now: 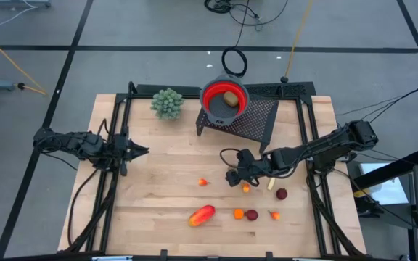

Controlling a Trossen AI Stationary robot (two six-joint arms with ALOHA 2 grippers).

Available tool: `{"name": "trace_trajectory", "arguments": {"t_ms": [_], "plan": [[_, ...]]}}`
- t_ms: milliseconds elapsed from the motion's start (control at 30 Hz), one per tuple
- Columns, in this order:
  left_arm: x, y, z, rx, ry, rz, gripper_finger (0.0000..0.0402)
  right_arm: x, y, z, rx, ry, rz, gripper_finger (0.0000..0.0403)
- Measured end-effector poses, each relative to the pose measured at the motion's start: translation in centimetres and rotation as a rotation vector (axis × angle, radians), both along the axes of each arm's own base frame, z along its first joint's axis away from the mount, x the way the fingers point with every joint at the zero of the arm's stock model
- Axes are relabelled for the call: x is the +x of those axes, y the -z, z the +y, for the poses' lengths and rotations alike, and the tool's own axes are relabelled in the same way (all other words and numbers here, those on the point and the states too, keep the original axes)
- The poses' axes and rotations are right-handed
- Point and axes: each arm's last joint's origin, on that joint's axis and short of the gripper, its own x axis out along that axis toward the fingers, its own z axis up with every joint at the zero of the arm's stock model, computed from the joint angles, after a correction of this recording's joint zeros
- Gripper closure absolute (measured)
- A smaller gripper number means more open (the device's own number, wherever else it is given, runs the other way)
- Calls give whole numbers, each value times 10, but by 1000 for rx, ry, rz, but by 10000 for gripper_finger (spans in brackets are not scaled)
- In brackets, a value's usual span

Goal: Pick & Place Fruit
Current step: Put the kiwi into the red strainer bowl

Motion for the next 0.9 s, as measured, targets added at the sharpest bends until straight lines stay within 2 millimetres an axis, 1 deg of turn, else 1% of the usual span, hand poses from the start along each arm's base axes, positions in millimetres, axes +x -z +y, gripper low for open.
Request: {"name": "trace_trajectory", "arguments": {"t_ms": [133,333,433,900], "plan": [[0,0,0,0,0,0,371,-2,1,0,-7,1,21,31],[0,0,0,0,0,0,371,-3,2,-4,-97,52,20,5],[0,0,0,0,0,0,371,-3,2,-4,-128,50,17,5],[0,0,0,0,0,0,371,-1,0,-1,-152,1,-3,8]]}}
